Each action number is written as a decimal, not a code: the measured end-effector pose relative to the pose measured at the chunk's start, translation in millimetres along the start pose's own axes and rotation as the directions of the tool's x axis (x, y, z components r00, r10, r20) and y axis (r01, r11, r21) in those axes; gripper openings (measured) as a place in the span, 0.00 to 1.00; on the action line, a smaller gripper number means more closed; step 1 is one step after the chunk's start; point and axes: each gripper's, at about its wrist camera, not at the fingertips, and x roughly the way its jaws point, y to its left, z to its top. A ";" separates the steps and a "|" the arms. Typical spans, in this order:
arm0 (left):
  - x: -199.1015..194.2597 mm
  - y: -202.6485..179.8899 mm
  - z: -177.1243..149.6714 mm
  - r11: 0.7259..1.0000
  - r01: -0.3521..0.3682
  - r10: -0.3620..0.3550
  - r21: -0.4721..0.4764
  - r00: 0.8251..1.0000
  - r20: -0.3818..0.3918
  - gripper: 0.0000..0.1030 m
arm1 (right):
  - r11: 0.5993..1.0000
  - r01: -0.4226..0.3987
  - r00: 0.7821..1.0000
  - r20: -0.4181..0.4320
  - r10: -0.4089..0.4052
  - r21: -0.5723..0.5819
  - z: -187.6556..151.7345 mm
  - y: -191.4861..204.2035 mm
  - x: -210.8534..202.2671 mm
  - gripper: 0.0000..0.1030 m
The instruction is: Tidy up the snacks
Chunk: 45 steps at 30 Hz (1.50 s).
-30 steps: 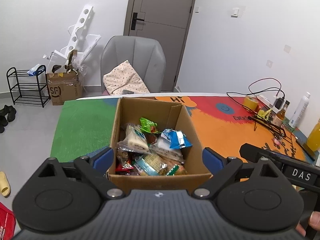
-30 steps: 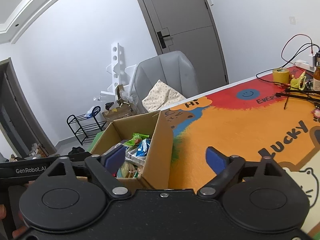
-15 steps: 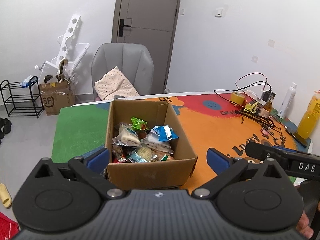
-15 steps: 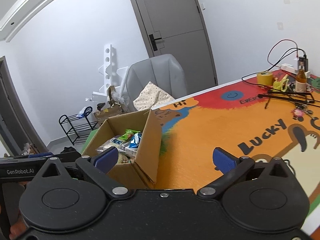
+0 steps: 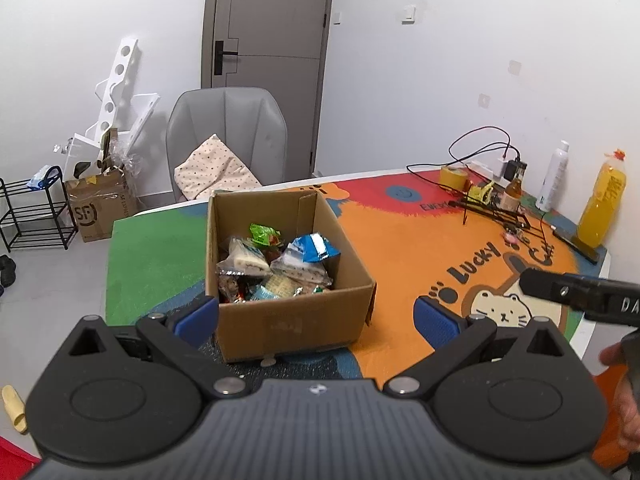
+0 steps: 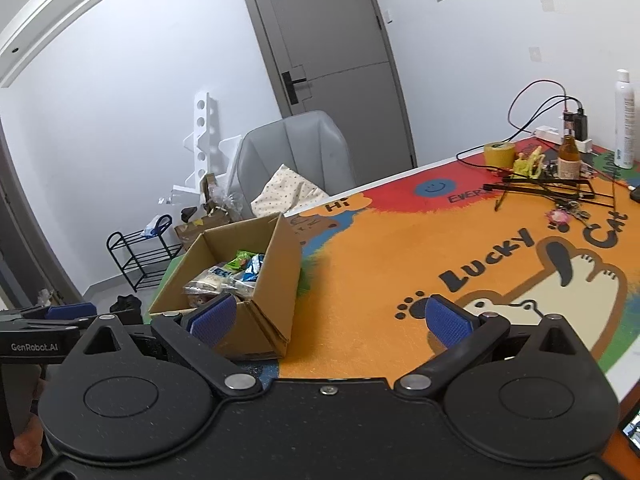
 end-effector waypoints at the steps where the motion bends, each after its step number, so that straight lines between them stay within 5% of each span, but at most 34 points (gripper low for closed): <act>1: -2.0 0.7 -1.2 1.000 -0.002 0.002 0.001 1.000 -0.001 1.00 | 1.000 0.001 1.000 0.000 -0.001 0.000 -0.8 -0.5 -2.6 1.00; 45: -30.6 9.5 -9.8 1.000 -0.008 0.008 0.013 1.000 0.010 1.00 | 0.997 -0.008 0.999 -0.032 0.005 -0.070 -11.3 -2.4 -33.7 1.00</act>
